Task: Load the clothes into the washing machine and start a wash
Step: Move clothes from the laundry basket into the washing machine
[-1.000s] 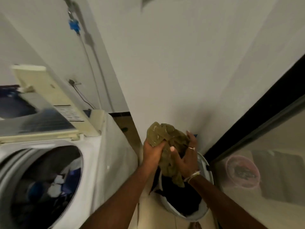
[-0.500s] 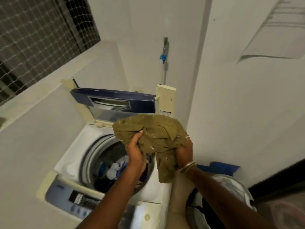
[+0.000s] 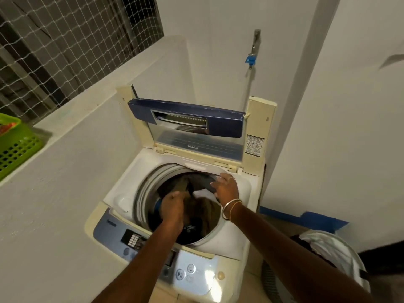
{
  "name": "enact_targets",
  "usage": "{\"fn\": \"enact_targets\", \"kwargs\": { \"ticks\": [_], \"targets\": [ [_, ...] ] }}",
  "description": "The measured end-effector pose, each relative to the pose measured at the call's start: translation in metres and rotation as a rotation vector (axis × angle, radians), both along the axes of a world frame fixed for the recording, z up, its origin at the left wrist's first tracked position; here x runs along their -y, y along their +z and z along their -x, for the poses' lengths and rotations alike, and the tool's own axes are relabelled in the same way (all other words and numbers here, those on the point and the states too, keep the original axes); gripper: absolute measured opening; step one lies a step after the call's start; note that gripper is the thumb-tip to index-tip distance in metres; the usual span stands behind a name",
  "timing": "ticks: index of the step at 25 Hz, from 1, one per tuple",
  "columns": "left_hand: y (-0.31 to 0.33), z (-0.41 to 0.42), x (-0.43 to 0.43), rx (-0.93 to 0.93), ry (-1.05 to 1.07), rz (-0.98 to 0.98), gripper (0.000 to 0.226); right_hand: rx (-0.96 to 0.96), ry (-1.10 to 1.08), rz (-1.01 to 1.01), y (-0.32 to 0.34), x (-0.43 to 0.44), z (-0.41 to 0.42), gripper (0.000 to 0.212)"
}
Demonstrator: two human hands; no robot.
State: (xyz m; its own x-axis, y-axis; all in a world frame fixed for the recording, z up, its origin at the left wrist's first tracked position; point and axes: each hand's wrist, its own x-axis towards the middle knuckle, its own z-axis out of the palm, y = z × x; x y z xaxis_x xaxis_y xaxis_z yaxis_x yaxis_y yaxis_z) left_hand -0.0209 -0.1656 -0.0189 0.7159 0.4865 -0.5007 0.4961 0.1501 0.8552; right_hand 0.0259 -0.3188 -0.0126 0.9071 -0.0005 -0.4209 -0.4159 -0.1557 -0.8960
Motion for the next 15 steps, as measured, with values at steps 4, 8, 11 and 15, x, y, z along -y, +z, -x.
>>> {"fn": "enact_targets", "kwargs": {
  "ticks": [4, 8, 11, 15],
  "targets": [
    [0.009, -0.009, 0.104, 0.247, -0.236, -0.179, 0.010, 0.253, -0.243, 0.010, -0.006, 0.066, 0.006, 0.021],
    [0.002, -0.013, 0.236, 0.396, -0.542, -0.273, 0.011, 0.315, -0.450, 0.059, -0.007, 0.166, 0.030, 0.015],
    [-0.031, -0.008, 0.318, 0.399, -0.708, -0.257, 0.011, 0.243, -0.591, 0.067, -0.046, 0.249, 0.049, 0.016],
    [-0.108, 0.002, 0.401, 0.215, -0.813, -0.199, 0.015, 0.117, -0.618, 0.172, -0.124, 0.343, 0.075, 0.016]
  ]
}}
